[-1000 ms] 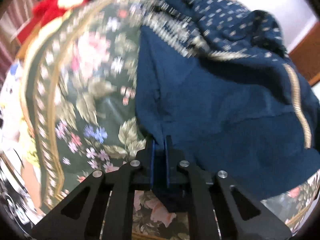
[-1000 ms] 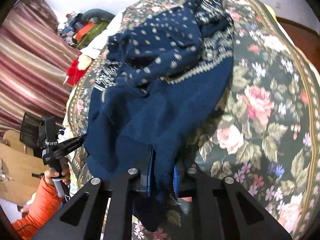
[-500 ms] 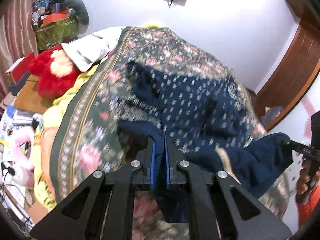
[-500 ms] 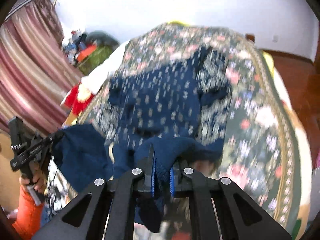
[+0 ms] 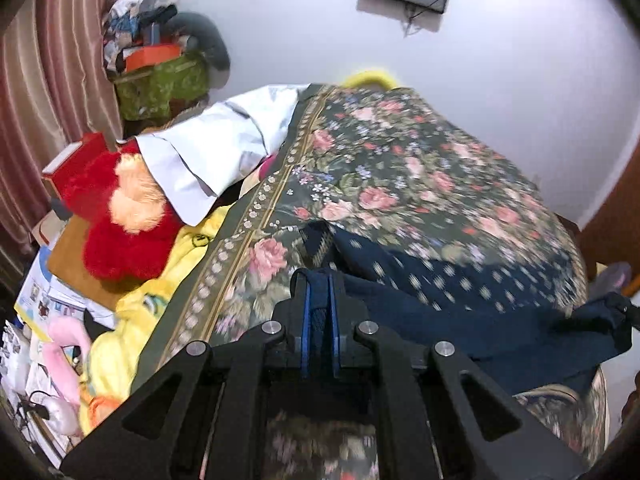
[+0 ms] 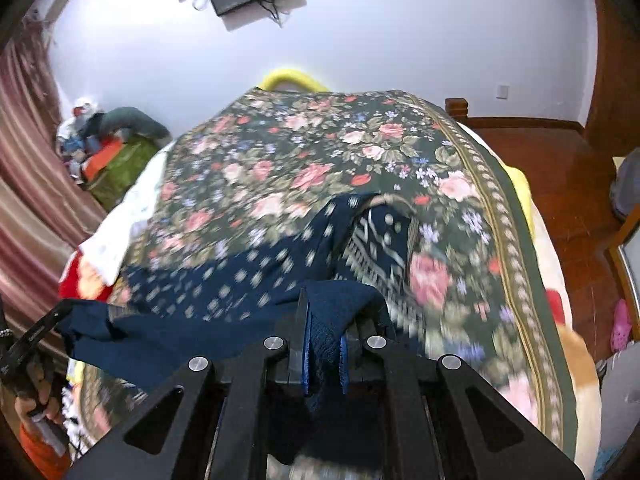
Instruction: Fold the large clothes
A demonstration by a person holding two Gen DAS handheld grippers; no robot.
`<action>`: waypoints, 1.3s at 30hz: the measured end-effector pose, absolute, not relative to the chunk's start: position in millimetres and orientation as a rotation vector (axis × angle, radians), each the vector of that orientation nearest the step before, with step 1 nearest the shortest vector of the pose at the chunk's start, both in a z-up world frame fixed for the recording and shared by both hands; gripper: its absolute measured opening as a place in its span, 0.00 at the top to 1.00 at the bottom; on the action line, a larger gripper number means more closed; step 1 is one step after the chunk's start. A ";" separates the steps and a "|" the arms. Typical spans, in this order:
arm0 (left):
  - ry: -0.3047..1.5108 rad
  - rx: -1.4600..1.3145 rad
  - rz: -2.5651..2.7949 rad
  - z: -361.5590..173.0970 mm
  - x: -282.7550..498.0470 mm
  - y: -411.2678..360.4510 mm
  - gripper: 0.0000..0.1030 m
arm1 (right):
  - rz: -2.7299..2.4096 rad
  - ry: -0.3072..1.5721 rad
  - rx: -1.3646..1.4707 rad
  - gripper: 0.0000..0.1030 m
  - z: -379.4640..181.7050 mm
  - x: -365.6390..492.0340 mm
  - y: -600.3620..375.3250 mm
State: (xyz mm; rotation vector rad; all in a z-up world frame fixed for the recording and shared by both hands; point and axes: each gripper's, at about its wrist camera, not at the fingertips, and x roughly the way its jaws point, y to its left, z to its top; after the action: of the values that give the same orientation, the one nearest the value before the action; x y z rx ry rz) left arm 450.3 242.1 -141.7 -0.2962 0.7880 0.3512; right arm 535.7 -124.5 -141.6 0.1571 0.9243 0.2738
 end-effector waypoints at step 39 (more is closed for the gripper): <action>1.015 -0.073 -0.096 -192.9 490.1 125.5 0.44 | 0.325 1.129 0.040 0.91 -208.7 580.1 -119.7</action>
State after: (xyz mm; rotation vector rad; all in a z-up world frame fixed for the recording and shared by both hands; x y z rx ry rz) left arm 490.1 125.5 -192.9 -0.0726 1.0154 -0.0964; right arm 580.1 -119.7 -208.7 0.0404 1.1291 0.3254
